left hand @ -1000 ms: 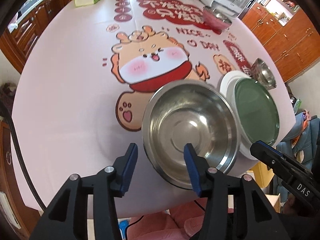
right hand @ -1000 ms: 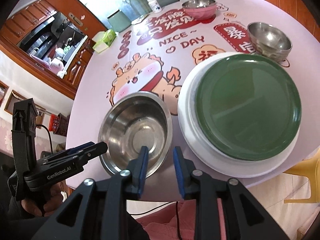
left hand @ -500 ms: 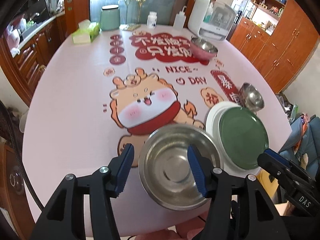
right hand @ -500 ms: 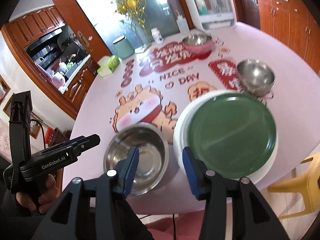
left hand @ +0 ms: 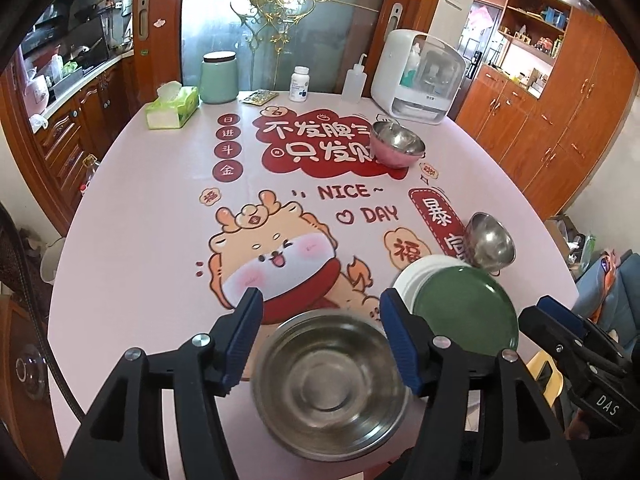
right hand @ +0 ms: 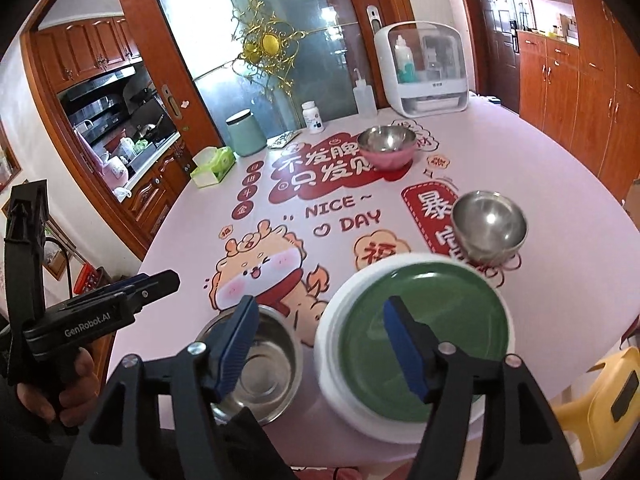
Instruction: Organize plates and bowls
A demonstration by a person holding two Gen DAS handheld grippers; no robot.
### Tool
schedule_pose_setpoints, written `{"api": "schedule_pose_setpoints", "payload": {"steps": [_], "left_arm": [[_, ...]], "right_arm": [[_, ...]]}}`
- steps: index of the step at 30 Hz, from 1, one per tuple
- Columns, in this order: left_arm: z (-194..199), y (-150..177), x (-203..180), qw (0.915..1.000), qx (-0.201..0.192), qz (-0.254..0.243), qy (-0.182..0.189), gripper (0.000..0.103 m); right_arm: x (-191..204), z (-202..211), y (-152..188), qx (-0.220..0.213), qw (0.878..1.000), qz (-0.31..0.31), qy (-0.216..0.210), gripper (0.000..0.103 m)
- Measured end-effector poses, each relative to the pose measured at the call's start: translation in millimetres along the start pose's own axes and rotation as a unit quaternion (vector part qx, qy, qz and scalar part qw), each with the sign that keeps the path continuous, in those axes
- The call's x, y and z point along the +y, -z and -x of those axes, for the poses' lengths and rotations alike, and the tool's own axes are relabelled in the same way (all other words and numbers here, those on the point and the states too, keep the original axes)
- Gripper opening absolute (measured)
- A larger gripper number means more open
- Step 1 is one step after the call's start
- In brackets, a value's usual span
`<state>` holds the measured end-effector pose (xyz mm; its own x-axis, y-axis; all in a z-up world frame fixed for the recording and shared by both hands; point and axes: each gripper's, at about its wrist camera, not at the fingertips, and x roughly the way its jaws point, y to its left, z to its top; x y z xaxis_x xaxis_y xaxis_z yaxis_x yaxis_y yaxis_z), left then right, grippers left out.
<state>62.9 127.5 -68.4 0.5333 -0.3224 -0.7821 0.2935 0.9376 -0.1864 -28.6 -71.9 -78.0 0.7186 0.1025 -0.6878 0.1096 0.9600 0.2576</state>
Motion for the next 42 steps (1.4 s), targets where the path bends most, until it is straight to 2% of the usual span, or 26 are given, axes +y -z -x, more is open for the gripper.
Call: {"api": "schedule_pose_setpoints", "payload": {"steps": [11,26,33,42], "left_arm": [[-5,-17,-55,0.9991,-0.009,0.033,-0.026,0.062],[-20,-49,-135,0.9957,-0.026,0.060,-0.066,0.069],[-33,-69,-159,0.9913,-0.027,0.097,-0.085,0.069],[-47,-96,-172,0.9852,-0.015,0.114,-0.128,0.069]], "right_arm": [[-53,-3,-36,0.017,0.999,0.026,-0.028,0.074],[-138,-18,-87,0.031,0.997,0.034,-0.061,0.075],[-171,-32,-123,0.040,0.996,0.055,-0.055,0.075],[-194,-53,-170,0.050,0.995,0.072,-0.045,0.075]]}}
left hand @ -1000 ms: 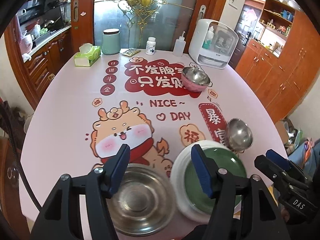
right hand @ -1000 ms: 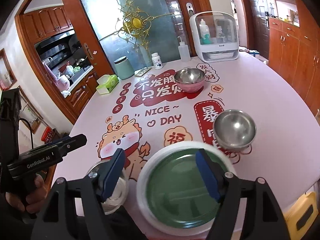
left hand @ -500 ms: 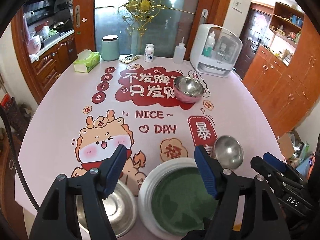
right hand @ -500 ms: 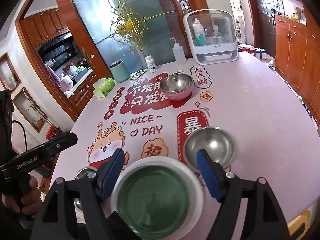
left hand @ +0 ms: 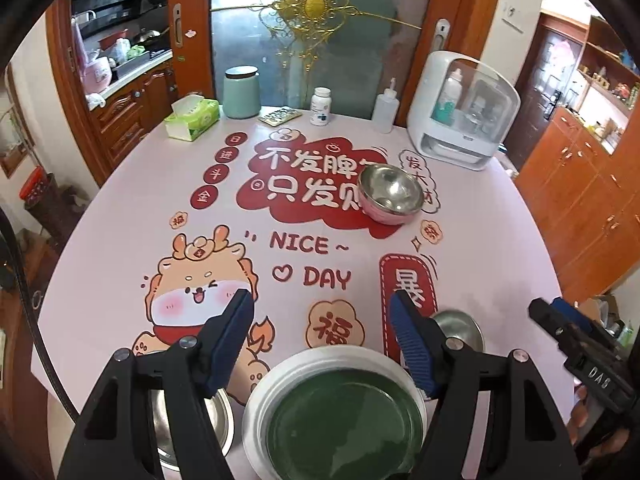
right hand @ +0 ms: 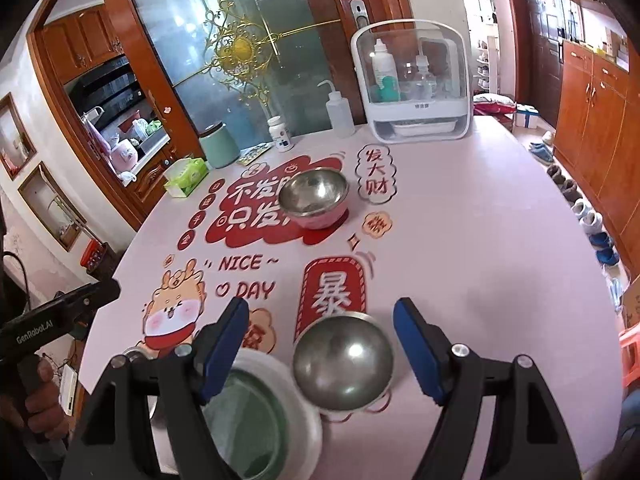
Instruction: Organize plates and bowls
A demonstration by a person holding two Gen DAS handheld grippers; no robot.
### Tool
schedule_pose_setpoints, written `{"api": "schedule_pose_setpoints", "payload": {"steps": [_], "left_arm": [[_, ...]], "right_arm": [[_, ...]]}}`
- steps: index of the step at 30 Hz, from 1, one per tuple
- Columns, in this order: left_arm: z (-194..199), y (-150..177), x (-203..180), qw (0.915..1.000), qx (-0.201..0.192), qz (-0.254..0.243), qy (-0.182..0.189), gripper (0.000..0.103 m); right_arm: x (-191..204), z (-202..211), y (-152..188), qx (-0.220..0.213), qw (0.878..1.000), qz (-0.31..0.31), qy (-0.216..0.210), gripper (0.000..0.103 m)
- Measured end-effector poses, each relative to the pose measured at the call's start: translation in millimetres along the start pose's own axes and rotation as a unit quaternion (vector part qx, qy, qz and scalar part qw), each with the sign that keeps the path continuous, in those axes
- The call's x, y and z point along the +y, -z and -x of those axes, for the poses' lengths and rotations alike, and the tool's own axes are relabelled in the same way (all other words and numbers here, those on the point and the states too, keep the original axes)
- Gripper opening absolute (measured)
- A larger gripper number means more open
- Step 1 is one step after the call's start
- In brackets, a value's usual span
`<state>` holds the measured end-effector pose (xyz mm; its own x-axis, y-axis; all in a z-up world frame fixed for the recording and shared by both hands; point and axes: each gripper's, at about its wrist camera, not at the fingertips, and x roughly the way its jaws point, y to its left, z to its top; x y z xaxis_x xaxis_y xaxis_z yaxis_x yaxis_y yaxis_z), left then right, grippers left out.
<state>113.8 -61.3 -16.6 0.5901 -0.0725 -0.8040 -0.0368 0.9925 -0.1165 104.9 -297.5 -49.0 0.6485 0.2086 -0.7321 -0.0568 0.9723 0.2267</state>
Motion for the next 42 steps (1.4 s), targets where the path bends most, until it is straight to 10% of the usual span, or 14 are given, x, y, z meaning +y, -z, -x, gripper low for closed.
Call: {"api": "schedule_pose_setpoints", "payload": {"steps": [27,42], "left_arm": [[-90,-116,-42,0.9982,0.026,0.023,-0.049,0.071],[-174,-128,-49,0.9965,0.061,0.057,-0.003,0.071]], "right_arm": [[-41,-94,-140,0.020,0.999,-0.005,-0.042,0.075],[-46,-180,-141,0.071,0.995,-0.016,-0.073,0.075]]}}
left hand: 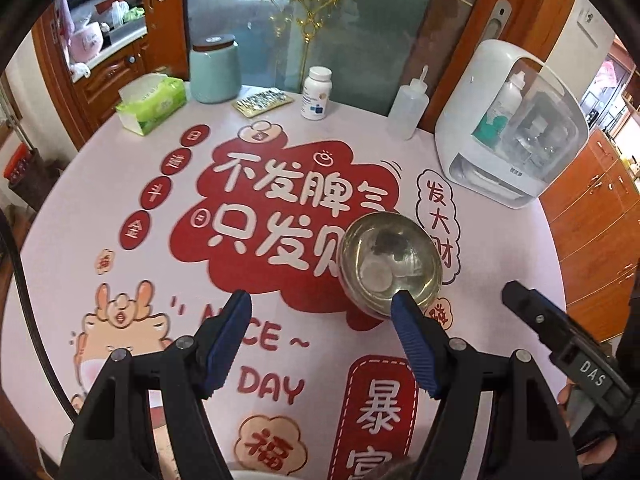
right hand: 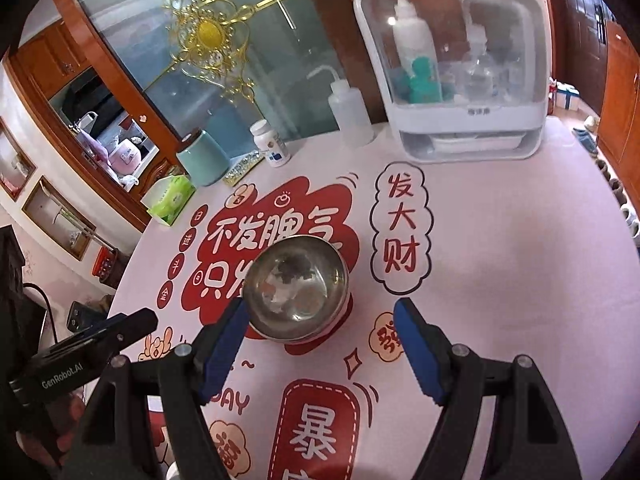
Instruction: Organize plates and bowls
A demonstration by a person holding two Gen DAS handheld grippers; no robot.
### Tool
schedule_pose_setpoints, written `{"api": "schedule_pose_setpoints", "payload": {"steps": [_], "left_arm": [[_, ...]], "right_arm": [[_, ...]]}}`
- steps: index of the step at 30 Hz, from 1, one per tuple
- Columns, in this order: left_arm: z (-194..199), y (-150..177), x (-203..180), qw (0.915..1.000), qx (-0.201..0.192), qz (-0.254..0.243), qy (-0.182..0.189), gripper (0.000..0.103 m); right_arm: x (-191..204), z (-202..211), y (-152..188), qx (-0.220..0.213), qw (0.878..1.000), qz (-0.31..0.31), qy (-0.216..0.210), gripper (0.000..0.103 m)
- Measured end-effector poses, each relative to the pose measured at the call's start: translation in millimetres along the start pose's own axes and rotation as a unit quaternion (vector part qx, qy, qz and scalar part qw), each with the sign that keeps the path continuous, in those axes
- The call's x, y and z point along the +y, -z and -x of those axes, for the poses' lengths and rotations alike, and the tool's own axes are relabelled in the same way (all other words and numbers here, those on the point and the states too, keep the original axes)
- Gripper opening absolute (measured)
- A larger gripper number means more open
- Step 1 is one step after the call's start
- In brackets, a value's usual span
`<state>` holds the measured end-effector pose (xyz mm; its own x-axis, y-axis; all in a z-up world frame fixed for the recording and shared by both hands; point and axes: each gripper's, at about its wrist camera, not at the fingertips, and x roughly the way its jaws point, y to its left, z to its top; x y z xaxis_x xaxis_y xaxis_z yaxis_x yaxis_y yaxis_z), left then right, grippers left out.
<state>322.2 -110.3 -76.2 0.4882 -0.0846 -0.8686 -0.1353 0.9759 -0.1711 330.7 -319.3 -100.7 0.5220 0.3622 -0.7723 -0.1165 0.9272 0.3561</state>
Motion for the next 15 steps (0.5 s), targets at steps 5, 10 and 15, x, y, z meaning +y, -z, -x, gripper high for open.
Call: {"api": "schedule_pose_setpoints", "payload": {"steps": [5,10,15], "left_arm": [[-32,1,-4,0.9998,0.010,-0.003,0.014,0.071],[-65,4,-9,0.9992,0.026,-0.001,0.031,0.071],[-92,7,-13,0.9985,0.040,-0.006,0.038,0.071]], "right_arm": [[-10,-30,3,0.015,1.000,-0.013,-0.006,0.075],[-20,-54,6,0.031,0.999,-0.024,-0.024,0.075],[-29,-74,12,0.042,0.998,-0.036,-0.029,0.067]]}}
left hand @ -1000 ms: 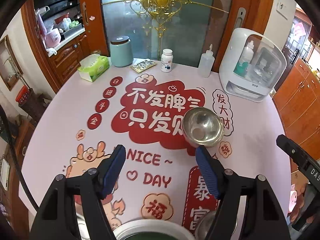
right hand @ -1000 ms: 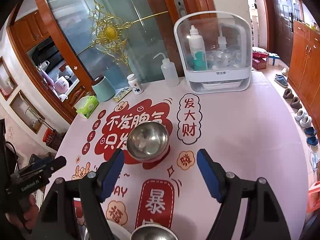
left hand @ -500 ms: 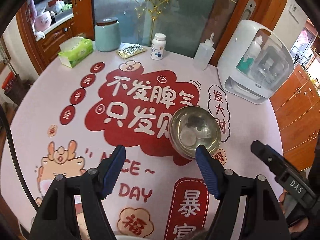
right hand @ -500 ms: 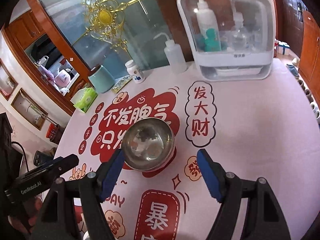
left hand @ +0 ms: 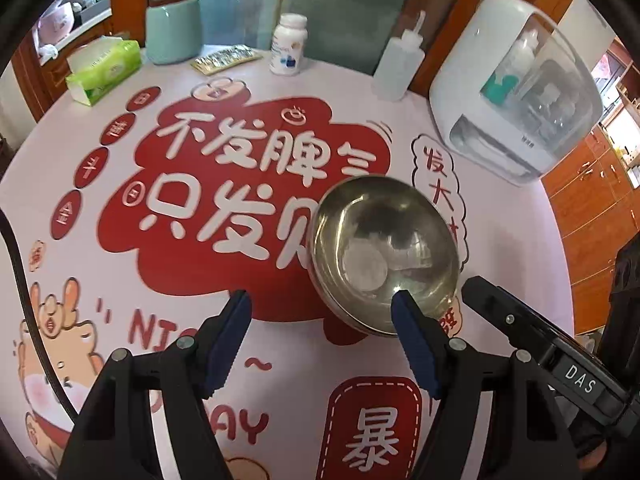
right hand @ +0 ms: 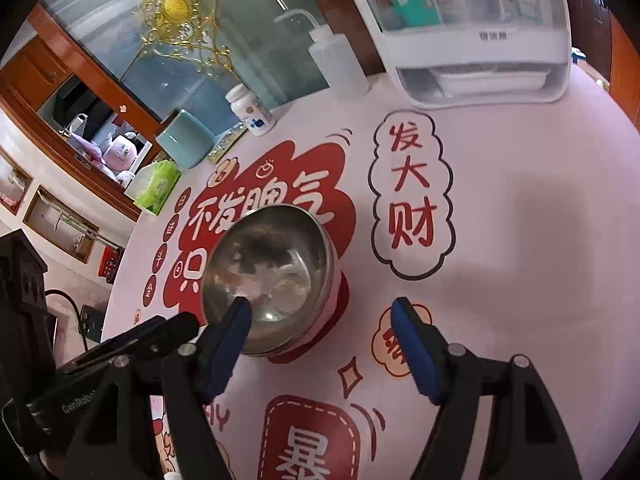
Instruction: Organize plates and bowls
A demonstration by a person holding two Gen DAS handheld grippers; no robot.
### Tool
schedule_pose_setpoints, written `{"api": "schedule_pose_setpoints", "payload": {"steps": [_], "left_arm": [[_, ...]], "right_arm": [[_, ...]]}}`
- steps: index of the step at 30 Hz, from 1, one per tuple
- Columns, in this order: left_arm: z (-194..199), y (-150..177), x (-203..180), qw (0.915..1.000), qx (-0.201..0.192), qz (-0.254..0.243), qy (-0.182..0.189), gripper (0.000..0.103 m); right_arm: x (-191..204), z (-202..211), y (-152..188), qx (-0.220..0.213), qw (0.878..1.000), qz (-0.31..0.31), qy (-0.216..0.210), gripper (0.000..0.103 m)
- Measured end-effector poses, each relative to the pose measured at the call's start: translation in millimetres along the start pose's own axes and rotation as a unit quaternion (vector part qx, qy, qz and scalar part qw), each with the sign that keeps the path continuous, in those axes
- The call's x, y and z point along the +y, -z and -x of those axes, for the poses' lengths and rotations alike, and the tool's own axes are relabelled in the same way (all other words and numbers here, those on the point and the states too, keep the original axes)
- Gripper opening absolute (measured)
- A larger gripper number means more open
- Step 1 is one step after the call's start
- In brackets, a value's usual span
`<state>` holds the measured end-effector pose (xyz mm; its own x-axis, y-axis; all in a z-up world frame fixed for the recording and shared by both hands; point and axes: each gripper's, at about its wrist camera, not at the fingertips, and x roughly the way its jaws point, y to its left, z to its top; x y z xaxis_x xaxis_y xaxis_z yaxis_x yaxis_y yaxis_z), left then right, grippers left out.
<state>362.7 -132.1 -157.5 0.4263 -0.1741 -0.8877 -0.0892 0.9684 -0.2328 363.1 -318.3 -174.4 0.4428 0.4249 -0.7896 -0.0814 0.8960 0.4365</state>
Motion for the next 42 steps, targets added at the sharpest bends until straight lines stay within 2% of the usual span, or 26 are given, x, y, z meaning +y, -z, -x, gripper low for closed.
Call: {"api": "schedule_pose_setpoints", "payload": {"steps": [6,9,14,16,20,24,25,31,42], "left_arm": [[-26,3,1,0.9998,0.020,0.004,0.003,0.068],[-34,4,5,0.9995,0.026,0.013,0.012,0.067],[-41,5,11,0.9985,0.034,0.035,0.025,0.061],[-44,6,10,0.9980,0.041,0.036,0.032,0.054],[-46,8,7,0.9976,0.046,0.034,0.040,0.045],[-46,10,2,0.9973,0.048,0.028,0.048,0.031],[-45,11,1,0.9973,0.049,0.027,0.048,0.027],[-43,18,2,0.9976,0.050,0.026,0.041,0.022],[-30,46,6,0.9953,0.072,0.039,0.052,0.021]], "right_arm": [[-9,-20,1,0.019,1.000,-0.007,-0.003,0.049],[-9,-24,2,0.018,1.000,-0.004,-0.017,0.046],[-8,-27,3,0.019,1.000,-0.005,-0.023,0.039],[-9,-27,4,0.020,0.999,-0.007,-0.024,0.036],[-8,-26,5,0.019,0.999,0.001,-0.029,0.025],[-4,-26,7,0.021,0.999,0.006,-0.030,0.018],[-3,-25,8,0.022,0.999,0.008,-0.030,0.018],[-1,-22,12,0.023,0.999,0.007,-0.023,0.015],[5,-5,32,0.028,0.999,0.021,-0.007,0.013]]}}
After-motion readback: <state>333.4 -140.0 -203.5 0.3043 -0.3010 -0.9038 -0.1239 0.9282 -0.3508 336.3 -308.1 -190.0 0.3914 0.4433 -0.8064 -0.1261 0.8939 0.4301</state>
